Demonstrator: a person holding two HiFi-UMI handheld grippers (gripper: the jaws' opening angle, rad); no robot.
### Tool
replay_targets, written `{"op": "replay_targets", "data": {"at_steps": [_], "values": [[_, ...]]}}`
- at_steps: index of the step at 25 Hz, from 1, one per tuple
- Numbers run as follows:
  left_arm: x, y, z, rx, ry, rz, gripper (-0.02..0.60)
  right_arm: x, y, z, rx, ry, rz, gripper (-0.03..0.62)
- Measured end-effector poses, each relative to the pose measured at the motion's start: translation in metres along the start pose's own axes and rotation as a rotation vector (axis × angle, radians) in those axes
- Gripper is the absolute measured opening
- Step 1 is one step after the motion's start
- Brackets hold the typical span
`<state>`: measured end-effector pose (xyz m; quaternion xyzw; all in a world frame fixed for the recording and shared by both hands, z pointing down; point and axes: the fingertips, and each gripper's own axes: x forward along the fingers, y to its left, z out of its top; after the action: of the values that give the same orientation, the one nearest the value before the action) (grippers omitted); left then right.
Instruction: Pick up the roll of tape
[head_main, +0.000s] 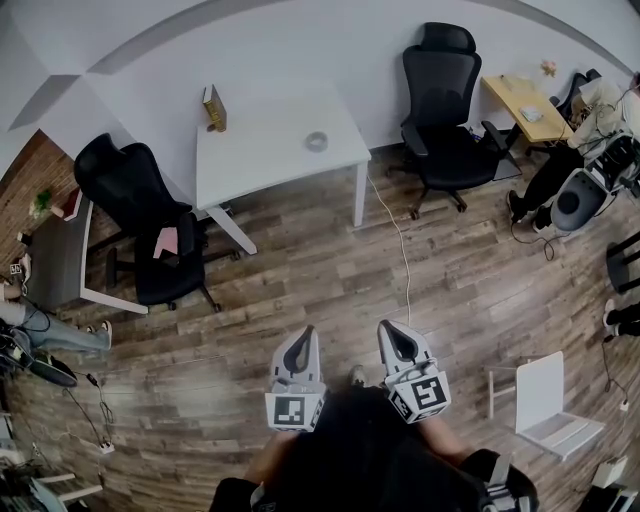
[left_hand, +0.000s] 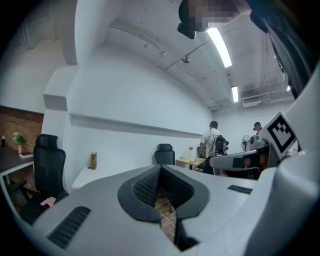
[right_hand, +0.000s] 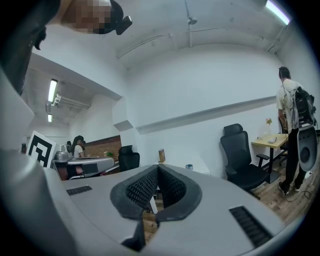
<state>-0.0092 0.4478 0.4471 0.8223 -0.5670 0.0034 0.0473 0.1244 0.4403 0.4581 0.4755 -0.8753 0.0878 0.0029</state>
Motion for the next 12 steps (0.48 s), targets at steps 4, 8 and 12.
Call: {"op": "replay_targets", "data": {"at_steps": [4,8,12], "values": [[0.006,-0.020,-0.003,0.009,-0.004,0.003,0.018,-0.006,-0.017,-0.004,0.001,0.000,0.009,0.011],[0.013,-0.035,-0.011,0.012,0.018,-0.005,0.018,-0.007,-0.032,-0.009,-0.009,0.015,0.020,0.012],[0.024,-0.043,-0.015,0.004,0.033,-0.017,0.018,-0.006,-0.041,-0.011,0.010,0.022,0.018,0.011]]}}
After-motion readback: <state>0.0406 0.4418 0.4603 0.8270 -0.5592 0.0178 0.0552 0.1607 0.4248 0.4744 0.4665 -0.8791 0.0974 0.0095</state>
